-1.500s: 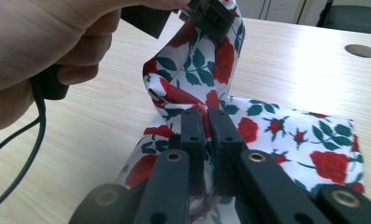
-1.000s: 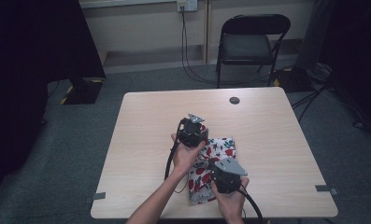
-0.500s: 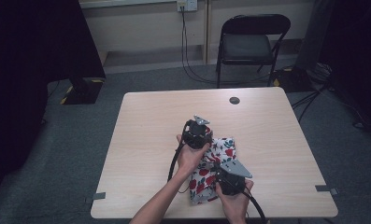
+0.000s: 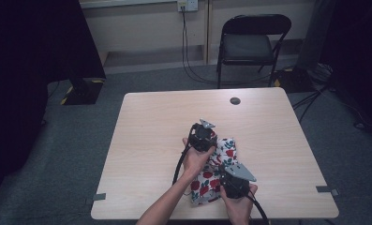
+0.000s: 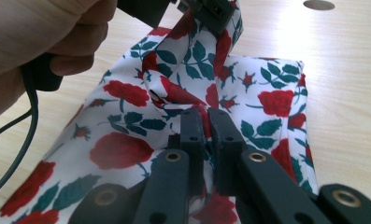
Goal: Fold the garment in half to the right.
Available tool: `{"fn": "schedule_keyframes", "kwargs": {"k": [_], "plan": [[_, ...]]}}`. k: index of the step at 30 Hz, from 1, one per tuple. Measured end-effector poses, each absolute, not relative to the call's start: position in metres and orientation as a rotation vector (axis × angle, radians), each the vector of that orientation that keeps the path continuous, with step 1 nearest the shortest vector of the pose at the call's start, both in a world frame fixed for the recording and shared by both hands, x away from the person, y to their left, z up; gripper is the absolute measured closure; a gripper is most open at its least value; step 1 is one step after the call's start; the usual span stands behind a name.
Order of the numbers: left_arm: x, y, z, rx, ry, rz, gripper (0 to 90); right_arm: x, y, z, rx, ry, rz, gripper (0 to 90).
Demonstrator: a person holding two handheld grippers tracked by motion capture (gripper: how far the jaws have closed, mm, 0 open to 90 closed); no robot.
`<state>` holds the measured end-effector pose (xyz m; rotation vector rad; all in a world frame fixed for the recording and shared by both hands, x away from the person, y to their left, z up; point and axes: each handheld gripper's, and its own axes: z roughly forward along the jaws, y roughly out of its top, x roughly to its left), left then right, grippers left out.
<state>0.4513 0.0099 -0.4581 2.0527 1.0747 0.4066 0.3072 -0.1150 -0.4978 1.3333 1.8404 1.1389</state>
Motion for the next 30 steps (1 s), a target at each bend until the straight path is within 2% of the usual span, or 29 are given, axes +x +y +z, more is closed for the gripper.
{"fn": "schedule_keyframes", "kwargs": {"k": [22, 30], "plan": [[0.453, -0.006, -0.474, 2.110, 1.019, 0.409, 79.8, 0.303, -0.126, -0.518, 1.374, 1.860, 1.052, 83.9], [0.452, -0.009, -0.479, 2.107, 1.018, 0.362, 77.9, 0.305, -0.128, -0.522, 1.381, 1.872, 1.037, 82.4]]}}
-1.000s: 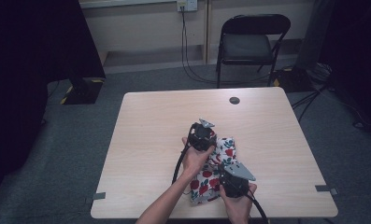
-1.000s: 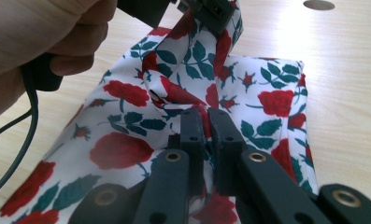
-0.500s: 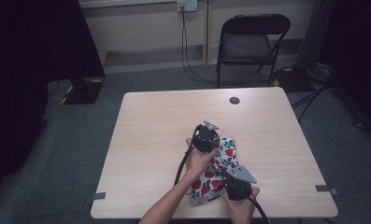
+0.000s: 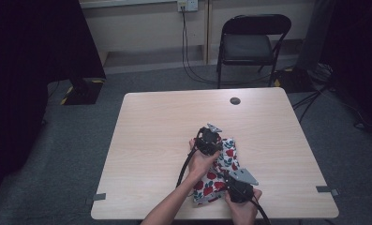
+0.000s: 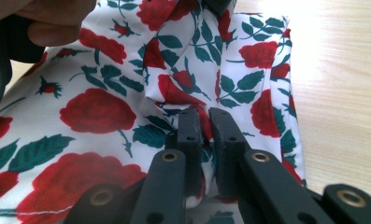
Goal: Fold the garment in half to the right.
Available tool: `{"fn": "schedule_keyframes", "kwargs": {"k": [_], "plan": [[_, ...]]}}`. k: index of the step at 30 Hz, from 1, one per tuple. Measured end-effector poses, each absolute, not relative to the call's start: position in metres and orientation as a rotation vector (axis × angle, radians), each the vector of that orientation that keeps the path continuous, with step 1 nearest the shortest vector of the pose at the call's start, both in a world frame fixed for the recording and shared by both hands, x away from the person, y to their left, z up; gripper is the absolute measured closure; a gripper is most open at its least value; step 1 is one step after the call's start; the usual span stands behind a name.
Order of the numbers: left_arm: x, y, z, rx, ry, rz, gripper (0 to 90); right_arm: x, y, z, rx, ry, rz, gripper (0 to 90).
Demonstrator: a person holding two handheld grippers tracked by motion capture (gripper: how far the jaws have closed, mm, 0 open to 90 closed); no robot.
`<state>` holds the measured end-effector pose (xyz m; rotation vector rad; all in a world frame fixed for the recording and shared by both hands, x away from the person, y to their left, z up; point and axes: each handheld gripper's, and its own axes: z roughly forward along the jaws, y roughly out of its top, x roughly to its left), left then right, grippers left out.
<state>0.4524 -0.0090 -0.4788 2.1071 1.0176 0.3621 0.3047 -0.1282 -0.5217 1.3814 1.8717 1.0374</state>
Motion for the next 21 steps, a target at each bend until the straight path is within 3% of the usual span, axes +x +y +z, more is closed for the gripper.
{"fn": "schedule_keyframes", "kwargs": {"k": [7, 16, 21], "plan": [[0.451, -0.007, -0.480, 2.098, 1.016, 0.343, 71.0, 0.305, -0.128, -0.524, 1.383, 1.870, 1.028, 81.7], [0.445, 0.009, -0.468, 2.032, 1.016, 0.329, 37.6, 0.307, -0.129, -0.524, 1.394, 1.856, 1.019, 75.3], [0.437, 0.028, -0.460, 2.008, 1.030, 0.397, 28.5, 0.307, -0.131, -0.524, 1.405, 1.835, 1.019, 73.4]]}}
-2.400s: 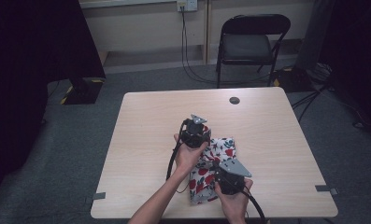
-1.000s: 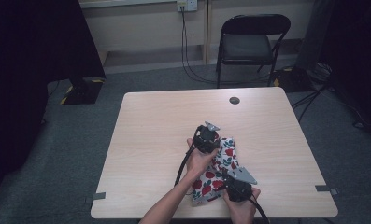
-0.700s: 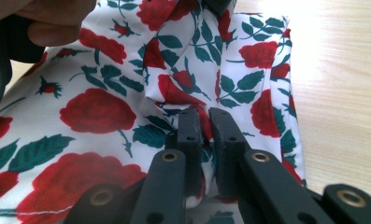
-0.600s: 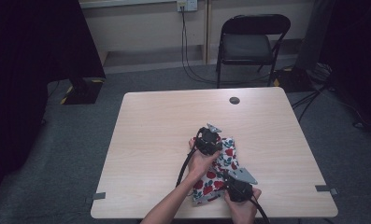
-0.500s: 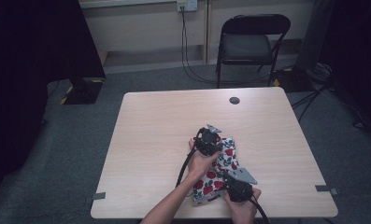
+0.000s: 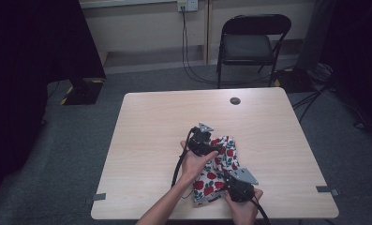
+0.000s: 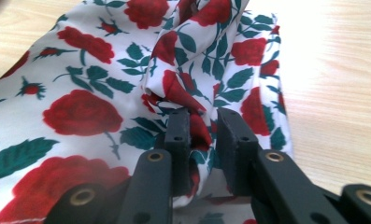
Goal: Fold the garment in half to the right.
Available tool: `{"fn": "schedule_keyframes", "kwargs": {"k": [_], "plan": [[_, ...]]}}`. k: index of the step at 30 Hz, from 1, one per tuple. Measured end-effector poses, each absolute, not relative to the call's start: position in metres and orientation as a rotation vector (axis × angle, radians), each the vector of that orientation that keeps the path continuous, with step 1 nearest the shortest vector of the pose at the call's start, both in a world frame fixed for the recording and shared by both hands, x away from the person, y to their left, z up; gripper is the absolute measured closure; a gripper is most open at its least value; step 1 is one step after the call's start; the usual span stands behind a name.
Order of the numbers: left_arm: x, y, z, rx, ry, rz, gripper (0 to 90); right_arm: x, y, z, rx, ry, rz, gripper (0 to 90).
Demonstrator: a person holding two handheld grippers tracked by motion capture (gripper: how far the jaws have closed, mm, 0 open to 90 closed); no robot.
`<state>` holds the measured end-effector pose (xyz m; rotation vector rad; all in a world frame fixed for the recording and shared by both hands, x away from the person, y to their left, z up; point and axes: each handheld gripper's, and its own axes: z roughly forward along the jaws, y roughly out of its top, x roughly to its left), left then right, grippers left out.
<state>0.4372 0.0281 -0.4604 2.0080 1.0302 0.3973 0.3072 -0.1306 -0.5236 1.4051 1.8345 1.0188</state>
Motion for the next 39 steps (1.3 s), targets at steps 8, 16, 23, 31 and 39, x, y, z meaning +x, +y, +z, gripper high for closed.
{"fn": "schedule_keyframes", "kwargs": {"k": [8, 16, 23, 31, 39], "plan": [[0.430, 0.071, -0.460, 1.938, 1.115, 0.420, 23.1, 0.306, -0.134, -0.520, 1.394, 1.811, 0.985, 71.7], [0.421, 0.114, -0.467, 1.885, 1.220, 0.473, 19.6, 0.306, -0.137, -0.516, 1.356, 1.795, 0.910, 71.4], [0.411, 0.145, -0.481, 1.876, 1.288, 0.501, 16.3, 0.306, -0.139, -0.511, 1.377, 1.768, 0.908, 67.3], [0.396, 0.170, -0.500, 1.880, 1.342, 0.539, 16.0, 0.312, -0.143, -0.502, 1.437, 1.726, 0.959, 53.1], [0.382, 0.185, -0.512, 1.908, 1.407, 0.562, 15.4, 0.320, -0.132, -0.491, 1.418, 1.746, 1.074, 37.3]]}}
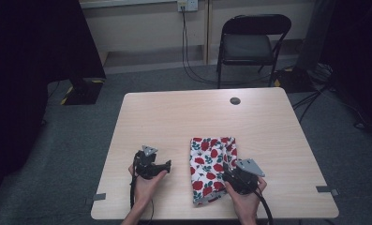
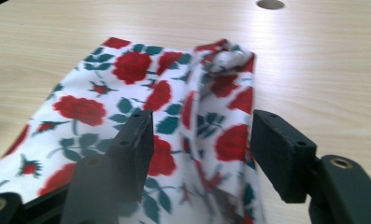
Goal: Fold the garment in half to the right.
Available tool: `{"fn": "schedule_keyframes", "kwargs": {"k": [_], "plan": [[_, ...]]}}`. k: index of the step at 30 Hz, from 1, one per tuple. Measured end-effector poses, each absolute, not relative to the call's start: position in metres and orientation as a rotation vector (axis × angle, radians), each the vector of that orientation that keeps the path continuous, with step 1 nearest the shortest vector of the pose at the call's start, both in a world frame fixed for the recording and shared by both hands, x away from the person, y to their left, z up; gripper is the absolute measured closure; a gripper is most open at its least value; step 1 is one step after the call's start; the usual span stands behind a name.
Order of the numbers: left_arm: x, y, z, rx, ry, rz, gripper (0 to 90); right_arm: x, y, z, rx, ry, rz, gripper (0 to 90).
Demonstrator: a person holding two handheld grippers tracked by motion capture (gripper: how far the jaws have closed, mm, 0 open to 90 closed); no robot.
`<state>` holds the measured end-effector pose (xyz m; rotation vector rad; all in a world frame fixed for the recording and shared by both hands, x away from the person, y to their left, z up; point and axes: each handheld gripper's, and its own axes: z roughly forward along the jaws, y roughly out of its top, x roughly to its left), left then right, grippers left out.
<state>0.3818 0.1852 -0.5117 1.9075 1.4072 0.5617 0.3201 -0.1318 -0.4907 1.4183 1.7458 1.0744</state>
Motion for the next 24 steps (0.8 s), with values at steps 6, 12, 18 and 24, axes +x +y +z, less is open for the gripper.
{"fn": "schedule_keyframes", "kwargs": {"k": [6, 12, 18, 24], "plan": [[0.378, 0.188, -0.517, 1.919, 1.451, 0.577, 15.7, 0.322, -0.116, -0.492, 1.364, 1.815, 1.153, 27.7], [0.378, 0.190, -0.523, 1.941, 1.466, 0.609, 13.2, 0.324, -0.106, -0.497, 1.332, 1.882, 1.202, 21.7], [0.374, 0.193, -0.527, 1.911, 1.449, 0.640, 12.0, 0.320, -0.097, -0.507, 1.321, 1.953, 1.191, 17.6], [0.373, 0.194, -0.530, 1.889, 1.435, 0.657, 9.4, 0.316, -0.092, -0.516, 1.326, 1.980, 1.159, 16.3]]}}
